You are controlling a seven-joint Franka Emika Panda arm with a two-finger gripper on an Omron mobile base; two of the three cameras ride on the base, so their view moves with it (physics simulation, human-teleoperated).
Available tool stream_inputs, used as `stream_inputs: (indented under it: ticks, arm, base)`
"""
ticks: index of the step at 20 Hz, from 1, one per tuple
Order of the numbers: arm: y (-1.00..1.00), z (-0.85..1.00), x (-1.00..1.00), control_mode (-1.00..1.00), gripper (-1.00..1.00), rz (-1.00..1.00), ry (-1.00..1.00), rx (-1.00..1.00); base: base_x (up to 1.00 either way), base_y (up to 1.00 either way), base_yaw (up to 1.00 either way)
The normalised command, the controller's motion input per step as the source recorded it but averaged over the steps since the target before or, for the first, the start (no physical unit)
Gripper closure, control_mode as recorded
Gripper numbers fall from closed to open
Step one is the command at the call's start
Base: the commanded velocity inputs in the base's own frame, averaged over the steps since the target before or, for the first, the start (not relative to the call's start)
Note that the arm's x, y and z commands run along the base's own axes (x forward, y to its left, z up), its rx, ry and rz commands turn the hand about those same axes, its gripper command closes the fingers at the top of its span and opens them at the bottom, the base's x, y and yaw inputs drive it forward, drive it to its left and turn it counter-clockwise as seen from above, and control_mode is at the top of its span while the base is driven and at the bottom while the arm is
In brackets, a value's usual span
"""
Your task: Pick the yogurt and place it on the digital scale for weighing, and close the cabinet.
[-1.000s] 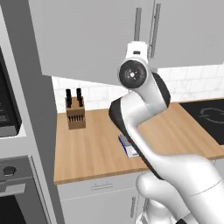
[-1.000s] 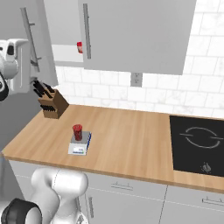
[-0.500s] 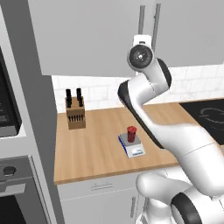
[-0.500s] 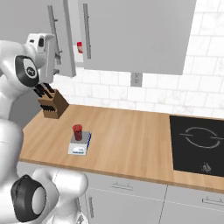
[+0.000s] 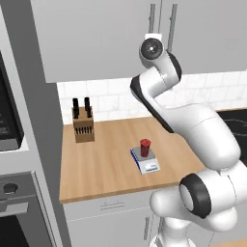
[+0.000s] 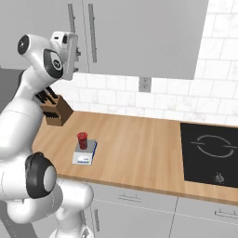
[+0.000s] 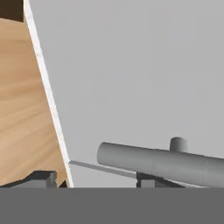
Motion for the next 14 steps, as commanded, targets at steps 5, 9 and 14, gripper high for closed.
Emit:
stream_inputs:
  ticks: [5,9,14]
  arm:
    - [-0.06,-0.16,1.00,-1.00,-1.00,0.00,0.00,0.00]
    - [-0.28,-0.19,1.00,-1.00,-1.00,0.08,0.00,0.00]
    - [-0.49,-0.33,1.00,-1.00,-1.00,0.25,0.00,0.04]
  base:
    - [0.00,0.00,0.00]
    - [0.00,0.00,0.00]
    - [0.00,0.00,0.00]
